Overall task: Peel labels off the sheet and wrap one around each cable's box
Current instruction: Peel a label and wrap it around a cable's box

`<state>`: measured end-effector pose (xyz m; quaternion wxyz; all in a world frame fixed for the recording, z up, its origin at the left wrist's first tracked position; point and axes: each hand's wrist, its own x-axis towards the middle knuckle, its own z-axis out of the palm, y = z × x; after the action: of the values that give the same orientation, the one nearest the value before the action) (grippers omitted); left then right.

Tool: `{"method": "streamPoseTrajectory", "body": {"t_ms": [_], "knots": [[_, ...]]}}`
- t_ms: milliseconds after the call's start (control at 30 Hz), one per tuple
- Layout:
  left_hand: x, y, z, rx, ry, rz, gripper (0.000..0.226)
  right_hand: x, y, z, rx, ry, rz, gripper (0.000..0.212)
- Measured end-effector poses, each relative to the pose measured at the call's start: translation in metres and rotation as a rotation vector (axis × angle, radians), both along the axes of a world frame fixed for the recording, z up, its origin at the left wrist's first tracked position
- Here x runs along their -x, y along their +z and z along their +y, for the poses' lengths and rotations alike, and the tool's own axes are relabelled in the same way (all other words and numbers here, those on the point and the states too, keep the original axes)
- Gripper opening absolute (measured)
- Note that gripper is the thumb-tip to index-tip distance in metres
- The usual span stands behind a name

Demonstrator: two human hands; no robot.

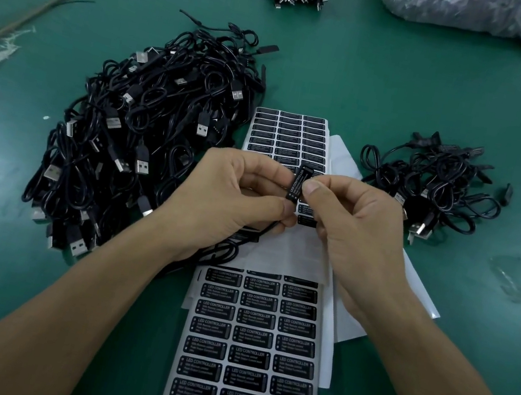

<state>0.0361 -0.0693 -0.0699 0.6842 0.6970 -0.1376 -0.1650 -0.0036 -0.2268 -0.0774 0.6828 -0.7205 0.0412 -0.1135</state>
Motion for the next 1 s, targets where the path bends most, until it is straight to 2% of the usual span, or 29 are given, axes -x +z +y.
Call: {"method": "streamPoseTrajectory", "body": {"t_ms": [700, 833, 1000], "knots": [[-0.0009, -0.0014, 0.0010, -0.041, -0.006, -0.029, 0.024, -0.0009, -0.0040, 0.0010, 0.022, -0.024, -0.003, 0.020], [0.0002, -0.0013, -0.0005, 0.017, -0.001, 0.004, 0.011, -0.0006, -0.0052, 0.0007, 0.029, -0.020, -0.010, 0.018], [-0.0003, -0.0034, -0.0008, 0.039, -0.001, 0.019, 0.014, -0.0008, -0.0046, 0.0019, 0.052, -0.028, -0.024, 0.017]]}}
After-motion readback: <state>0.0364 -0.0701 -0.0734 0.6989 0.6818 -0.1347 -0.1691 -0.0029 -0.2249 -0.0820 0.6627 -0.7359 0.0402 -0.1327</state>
